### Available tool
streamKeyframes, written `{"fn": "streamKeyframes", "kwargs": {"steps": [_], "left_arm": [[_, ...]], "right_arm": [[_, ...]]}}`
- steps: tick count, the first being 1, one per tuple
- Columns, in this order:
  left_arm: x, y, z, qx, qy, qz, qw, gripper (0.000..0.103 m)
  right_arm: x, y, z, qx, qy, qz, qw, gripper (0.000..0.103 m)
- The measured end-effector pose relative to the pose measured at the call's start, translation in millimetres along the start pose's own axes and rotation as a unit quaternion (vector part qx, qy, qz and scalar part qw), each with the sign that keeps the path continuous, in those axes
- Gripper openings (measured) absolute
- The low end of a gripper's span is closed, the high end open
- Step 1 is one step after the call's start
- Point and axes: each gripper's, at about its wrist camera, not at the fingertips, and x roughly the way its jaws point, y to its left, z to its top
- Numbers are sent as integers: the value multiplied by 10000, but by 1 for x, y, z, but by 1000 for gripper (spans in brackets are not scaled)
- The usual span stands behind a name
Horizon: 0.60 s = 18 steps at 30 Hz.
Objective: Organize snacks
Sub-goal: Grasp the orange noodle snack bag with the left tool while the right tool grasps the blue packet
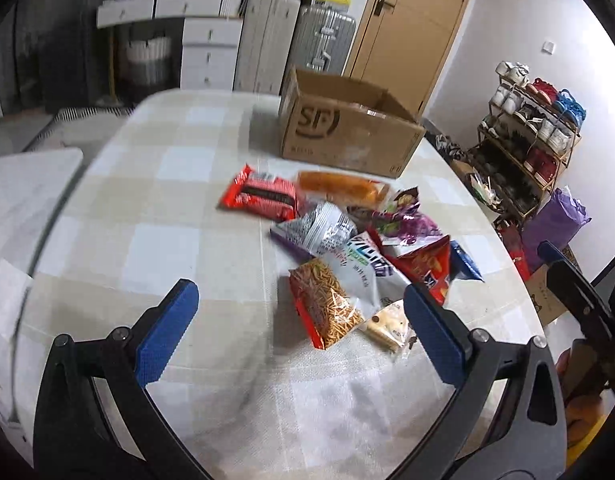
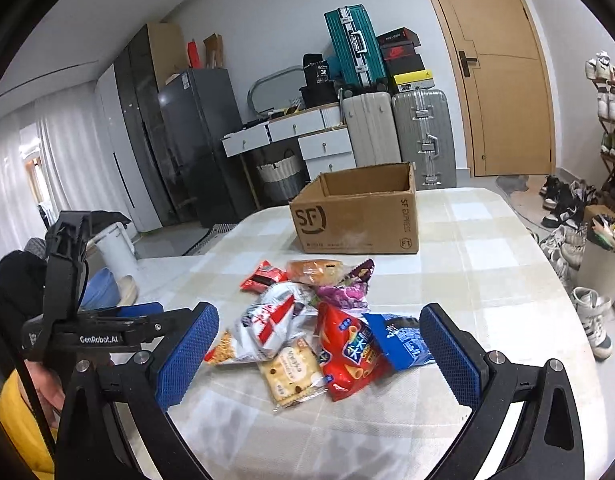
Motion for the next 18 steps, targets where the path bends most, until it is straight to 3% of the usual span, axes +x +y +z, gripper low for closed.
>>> {"fn": "streamKeyframes", "kwargs": {"steps": [4, 12, 18], "left_arm": [[31, -5, 11, -133, 336, -191, 9992, 102], [71, -18, 38, -242, 607, -148, 9978, 102], [115, -25, 35, -435, 1055, -396, 9927, 102]], "right_arm": [[16, -9, -7, 106, 122, 112, 9998, 102], [37, -28, -19, 355, 287, 288, 9985, 102], [48, -40, -23, 456, 342, 416, 9975, 102]]}}
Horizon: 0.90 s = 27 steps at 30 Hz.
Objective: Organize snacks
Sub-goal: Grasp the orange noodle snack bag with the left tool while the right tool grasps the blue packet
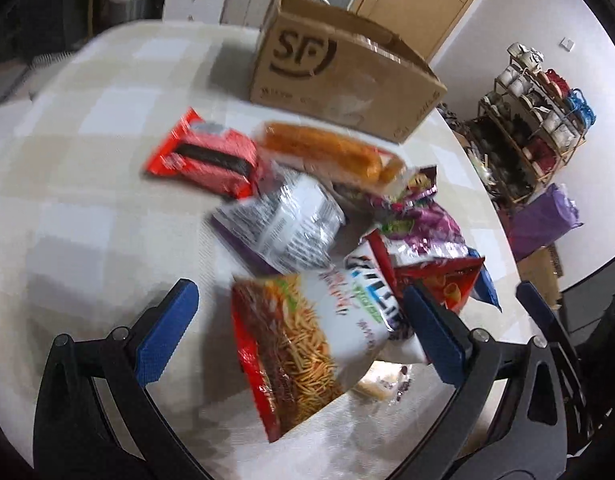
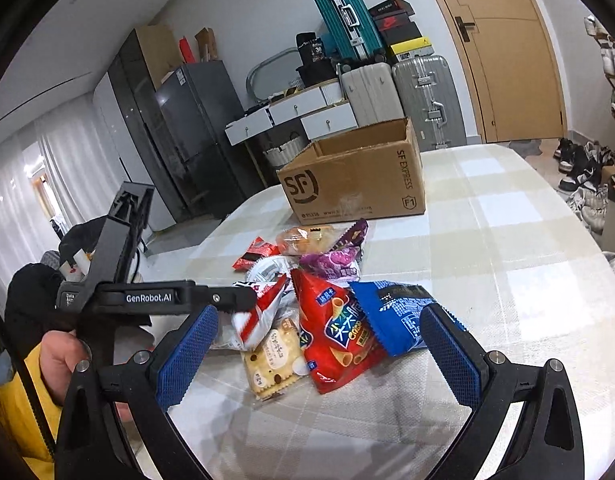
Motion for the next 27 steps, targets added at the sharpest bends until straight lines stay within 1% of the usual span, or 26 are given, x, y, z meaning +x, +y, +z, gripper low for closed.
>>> {"fn": "streamKeyframes", "kwargs": {"steps": [3, 4, 5, 6, 7, 8, 9, 11, 14, 17, 21, 27], "left_arm": [[9, -1, -1, -1, 15, -106, 9999, 100], [10, -1, -1, -4, -22, -175, 9998, 95], [11, -1, -1, 9, -53, -222, 9997, 87], [11, -2, 1, 35, -99, -259, 9996, 82], [10, -3, 2, 58, -127, -255, 9996, 71], [11, -5, 3, 103, -144, -238, 9996, 66], [11, -6, 4, 178, -163, -213, 9995, 65], [11, -8, 4, 283, -209, -222, 9991, 60], [11, -8, 9, 278, -242, -261, 9990, 57], [7, -11, 12, 352, -324, -196, 9987, 56], [0, -15, 16, 350, -457, -220, 9981, 56], [-25, 2, 1, 309, -620, -335, 9970, 56]], "right_arm": [[5, -6, -2, 65, 39, 22, 10000, 102], [4, -7, -2, 104, 46, 46, 9999, 102], [6, -10, -2, 167, 57, 78, 9998, 102], [8, -12, -2, 214, 63, 91, 9997, 102], [9, -15, -2, 262, 63, 97, 9996, 102], [10, -17, -2, 305, 61, 109, 9995, 102], [10, -19, -3, 351, 72, 134, 9993, 102], [10, -21, -3, 416, 79, 150, 9990, 102], [11, -23, -4, 460, 80, 193, 9987, 102], [12, -25, -4, 489, 82, 206, 9986, 102], [13, -24, -5, 469, 87, 152, 9987, 102], [13, -26, -6, 580, 134, 26, 9982, 102]]}}
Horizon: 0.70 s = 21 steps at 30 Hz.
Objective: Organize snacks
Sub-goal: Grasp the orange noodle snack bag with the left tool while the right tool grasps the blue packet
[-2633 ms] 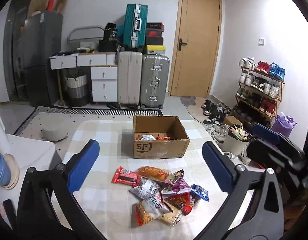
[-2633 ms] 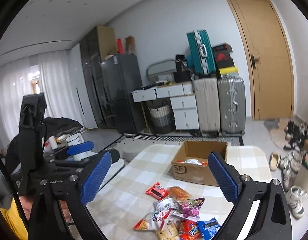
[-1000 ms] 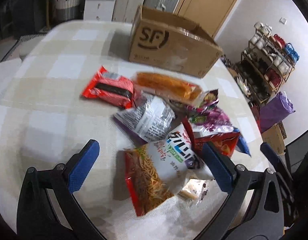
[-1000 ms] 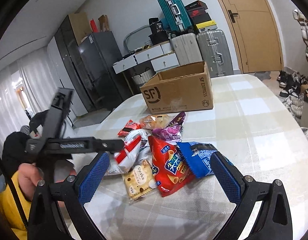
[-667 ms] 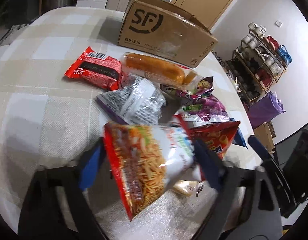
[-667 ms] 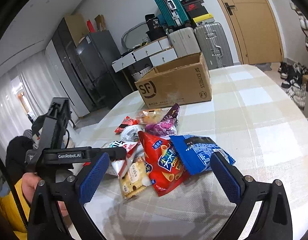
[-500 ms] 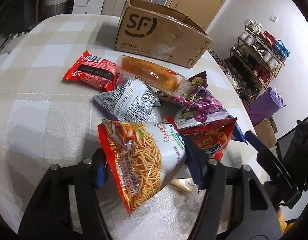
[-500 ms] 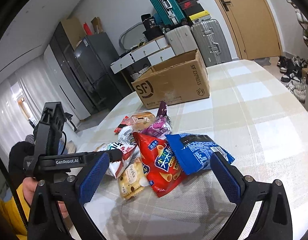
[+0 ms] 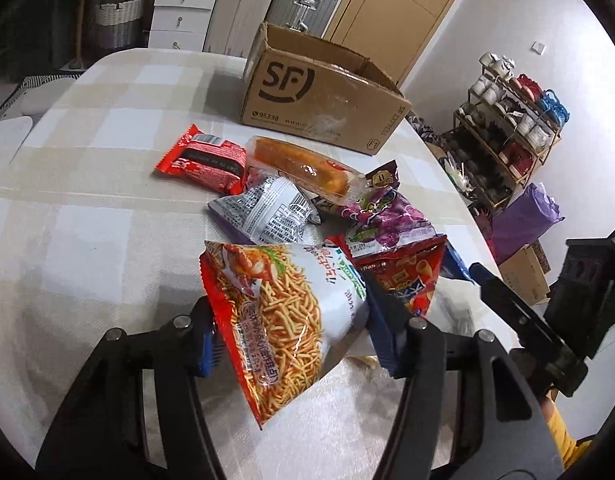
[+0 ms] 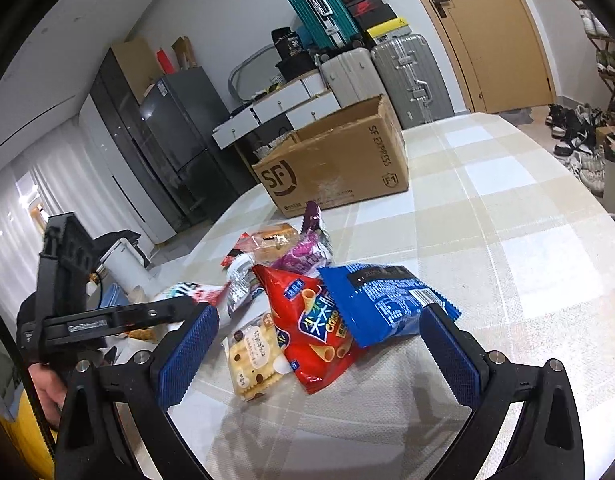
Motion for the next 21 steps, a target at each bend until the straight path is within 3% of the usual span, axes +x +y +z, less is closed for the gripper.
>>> {"fn": "streamKeyframes", "kwargs": {"steps": [10, 21], "left_arm": [[-32, 23, -19, -84, -145, -186, 9997, 56], [-32, 32, -23, -151, -112, -277, 9994, 57]], "right_arm": [[-7, -11, 12, 14, 36, -640, 9979, 102], [33, -35, 32, 191, 923, -432, 9946, 102]]}}
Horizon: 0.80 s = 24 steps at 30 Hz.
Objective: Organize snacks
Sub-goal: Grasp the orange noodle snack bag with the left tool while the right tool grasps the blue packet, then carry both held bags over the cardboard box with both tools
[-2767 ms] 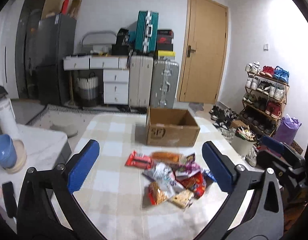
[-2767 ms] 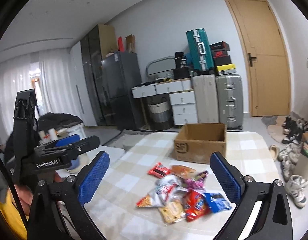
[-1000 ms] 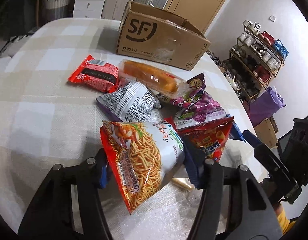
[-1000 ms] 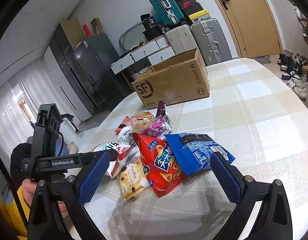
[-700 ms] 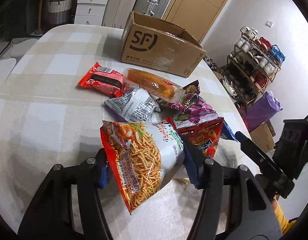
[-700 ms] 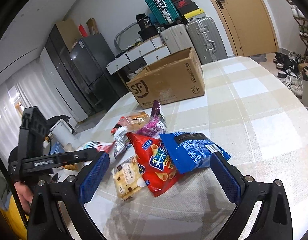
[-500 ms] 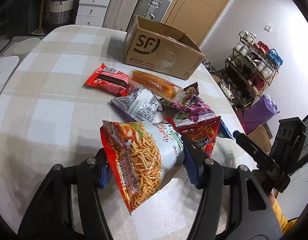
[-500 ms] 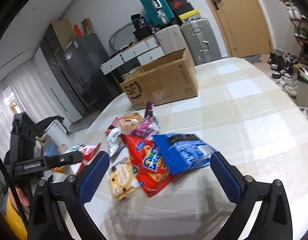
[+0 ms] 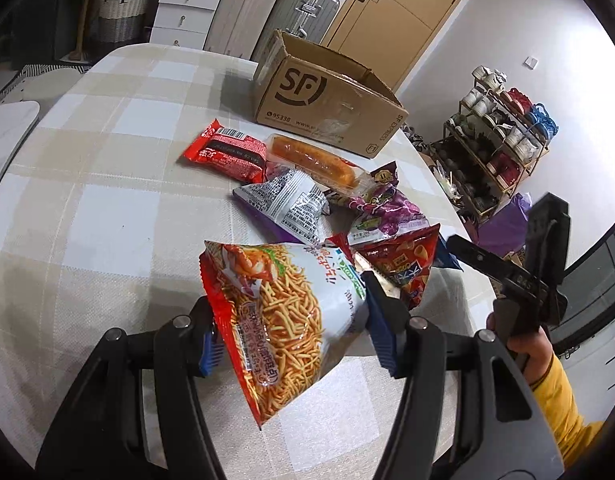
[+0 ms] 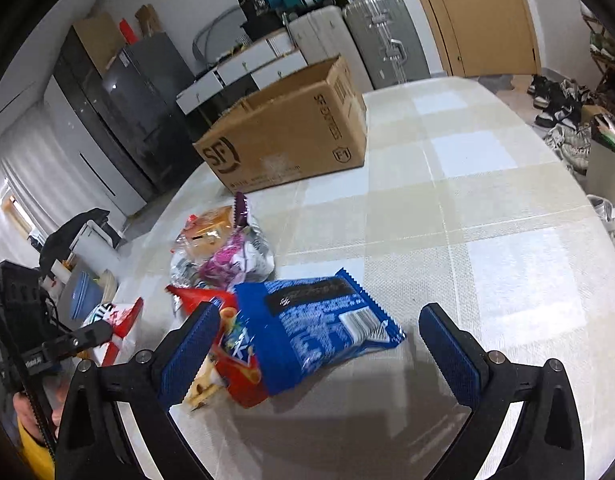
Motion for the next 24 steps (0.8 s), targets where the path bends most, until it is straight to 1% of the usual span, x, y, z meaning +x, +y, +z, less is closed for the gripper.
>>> {"fn": "streamKeyframes", "kwargs": {"steps": [1, 4, 7, 8, 10, 11, 13, 17, 24], "left_arm": [[0, 1, 0, 2, 9, 2, 10000, 57], [2, 2, 0, -10, 47, 25, 10000, 57], [4, 2, 0, -28, 83, 54, 9999, 57], [5, 2, 0, -34, 96, 66, 9999, 57], [8, 2, 0, -38, 114, 87, 9999, 57], [9, 1, 0, -25, 134, 97, 9999, 57], [11, -1, 0, -6, 160, 114, 9998, 57], [12, -6, 0, 33, 179, 154, 9997, 57], [7, -13, 2, 83, 143, 213, 9996, 57]], "right_arm": [[4, -1, 1, 13, 65, 42, 10000, 100], [19, -2, 4, -36, 308, -5, 9995, 91], [22, -4, 5, -24, 323, 49, 9995, 84], [22, -5, 6, -16, 298, 57, 9995, 75], [21, -7, 6, 25, 258, 37, 9997, 67], [21, -9, 6, 24, 238, 33, 9997, 59], [20, -13, 6, 122, 183, 115, 9997, 53], [15, -19, 5, 243, 55, 253, 9994, 47], [-4, -19, 1, 316, -226, 490, 9980, 45]]}}
